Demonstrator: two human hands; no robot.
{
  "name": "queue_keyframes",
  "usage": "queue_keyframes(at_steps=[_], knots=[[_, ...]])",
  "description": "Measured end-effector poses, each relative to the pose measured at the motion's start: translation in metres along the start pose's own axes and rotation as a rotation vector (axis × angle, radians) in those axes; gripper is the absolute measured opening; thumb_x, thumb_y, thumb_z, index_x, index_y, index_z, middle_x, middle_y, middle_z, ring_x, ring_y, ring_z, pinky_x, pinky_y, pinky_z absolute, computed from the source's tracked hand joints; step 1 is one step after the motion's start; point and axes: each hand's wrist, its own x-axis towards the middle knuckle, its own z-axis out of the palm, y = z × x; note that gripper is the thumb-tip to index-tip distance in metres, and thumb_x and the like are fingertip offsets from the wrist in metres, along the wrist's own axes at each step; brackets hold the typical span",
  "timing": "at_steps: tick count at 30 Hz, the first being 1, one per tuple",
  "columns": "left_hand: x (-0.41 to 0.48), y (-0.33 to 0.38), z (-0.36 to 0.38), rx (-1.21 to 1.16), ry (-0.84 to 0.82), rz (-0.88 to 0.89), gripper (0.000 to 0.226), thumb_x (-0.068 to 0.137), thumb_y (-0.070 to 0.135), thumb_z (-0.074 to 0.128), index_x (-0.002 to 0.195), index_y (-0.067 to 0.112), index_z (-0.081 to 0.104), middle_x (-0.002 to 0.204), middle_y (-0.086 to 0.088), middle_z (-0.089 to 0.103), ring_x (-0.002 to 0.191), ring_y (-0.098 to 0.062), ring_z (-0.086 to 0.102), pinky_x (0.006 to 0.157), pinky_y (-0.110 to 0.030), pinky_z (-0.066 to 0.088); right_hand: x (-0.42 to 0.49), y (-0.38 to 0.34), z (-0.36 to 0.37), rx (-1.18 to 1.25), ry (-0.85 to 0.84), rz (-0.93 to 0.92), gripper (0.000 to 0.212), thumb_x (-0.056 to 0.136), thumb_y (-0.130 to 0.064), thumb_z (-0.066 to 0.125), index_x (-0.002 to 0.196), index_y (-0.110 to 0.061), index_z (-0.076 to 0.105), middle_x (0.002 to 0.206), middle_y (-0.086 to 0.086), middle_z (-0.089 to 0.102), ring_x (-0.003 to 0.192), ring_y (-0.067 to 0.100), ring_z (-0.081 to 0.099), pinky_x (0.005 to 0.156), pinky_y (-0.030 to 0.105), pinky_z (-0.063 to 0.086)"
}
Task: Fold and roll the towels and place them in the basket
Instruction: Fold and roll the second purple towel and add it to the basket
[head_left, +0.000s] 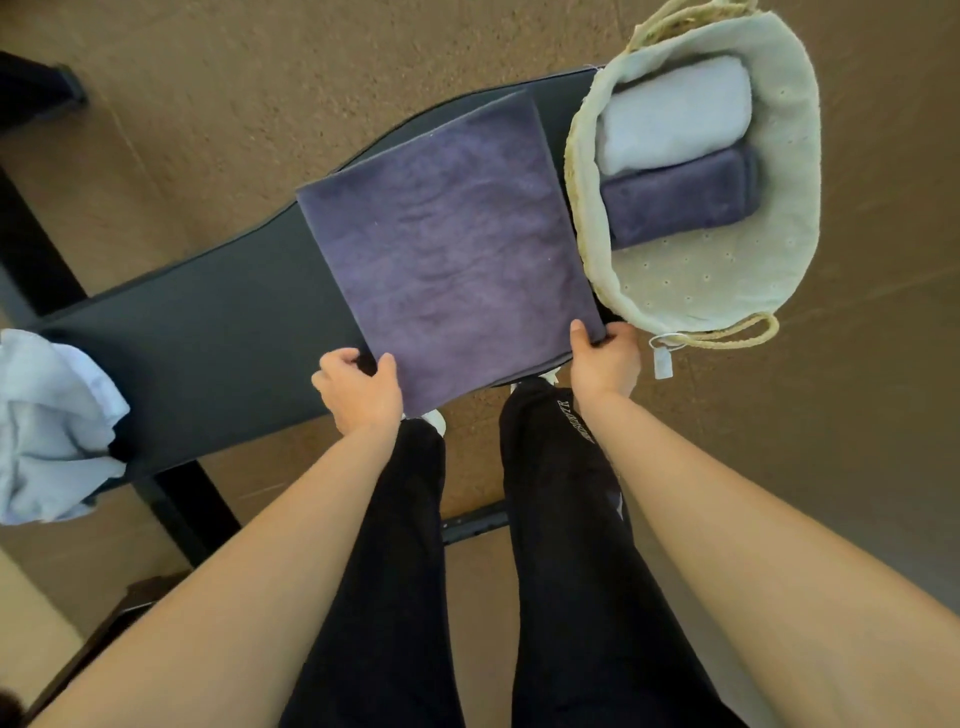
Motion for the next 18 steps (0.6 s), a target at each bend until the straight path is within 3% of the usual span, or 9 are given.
queue_keyframes(at_steps=[4, 6, 10, 13, 16, 18], knots=[[0.001, -0.027, 0.013, -0.305, -0.194, -0.517, 0.089, 0.078, 0.040, 0.087, 0.143, 0.013, 0.033, 0.143, -0.007, 0.047, 0.120, -0.030, 0.055, 0.100, -0.044, 0.048, 0.002, 0.001, 0.000, -0.066, -0.018, -0.002, 0.027, 0.097, -0.034, 0.063, 0.103, -0.007, 0.061, 0.094, 0.007, 0.066, 0.088, 0.030, 0.061, 0.078, 0.038, 0.047], [0.003, -0.033, 0.017, -0.399, -0.333, -0.647, 0.090, 0.077, 0.040, 0.089, 0.143, 0.013, 0.035, 0.140, -0.006, 0.055, 0.122, -0.030, 0.059, 0.101, -0.047, 0.051, -0.002, 0.003, -0.003, -0.062, -0.017, -0.018, 0.024, 0.098, -0.028, 0.064, 0.102, -0.005, 0.061, 0.089, 0.004, 0.061, 0.082, 0.026, 0.057, 0.075, 0.033, 0.042], [0.010, -0.049, 0.020, -0.423, -0.420, -0.562, 0.039, 0.091, 0.021, 0.079, 0.124, 0.013, 0.060, 0.118, -0.005, 0.072, 0.098, -0.019, 0.070, 0.073, -0.027, 0.049, -0.014, 0.012, -0.007, -0.053, -0.071, 0.017, 0.018, 0.094, -0.026, 0.070, 0.095, -0.012, 0.060, 0.090, 0.004, 0.064, 0.085, 0.028, 0.064, 0.081, 0.038, 0.053], [0.014, -0.060, 0.007, -0.382, -0.378, -0.499, 0.019, 0.091, 0.017, 0.079, 0.105, 0.014, 0.066, 0.095, -0.001, 0.070, 0.079, -0.013, 0.063, 0.073, -0.025, 0.051, -0.023, 0.024, -0.010, -0.032, -0.154, 0.090, 0.016, 0.094, -0.023, 0.071, 0.095, -0.020, 0.055, 0.091, 0.001, 0.066, 0.085, 0.028, 0.073, 0.085, 0.046, 0.061], [0.024, -0.072, -0.014, -0.439, -0.365, -0.499, 0.025, 0.079, 0.018, 0.088, 0.098, 0.013, 0.072, 0.097, -0.004, 0.075, 0.087, -0.016, 0.071, 0.088, -0.030, 0.057, -0.041, 0.030, -0.013, -0.035, -0.220, 0.129, 0.018, 0.096, -0.019, 0.069, 0.106, -0.020, 0.054, 0.104, 0.005, 0.068, 0.087, 0.023, 0.073, 0.087, 0.044, 0.062], [0.029, -0.076, -0.029, -0.481, -0.328, -0.487, 0.030, 0.079, 0.016, 0.089, 0.102, 0.011, 0.070, 0.100, -0.005, 0.075, 0.088, -0.017, 0.074, 0.082, -0.027, 0.059, -0.053, 0.033, -0.013, -0.024, -0.239, 0.146, 0.020, 0.098, -0.016, 0.066, 0.113, -0.020, 0.054, 0.107, 0.007, 0.068, 0.084, 0.019, 0.072, 0.087, 0.043, 0.062]])
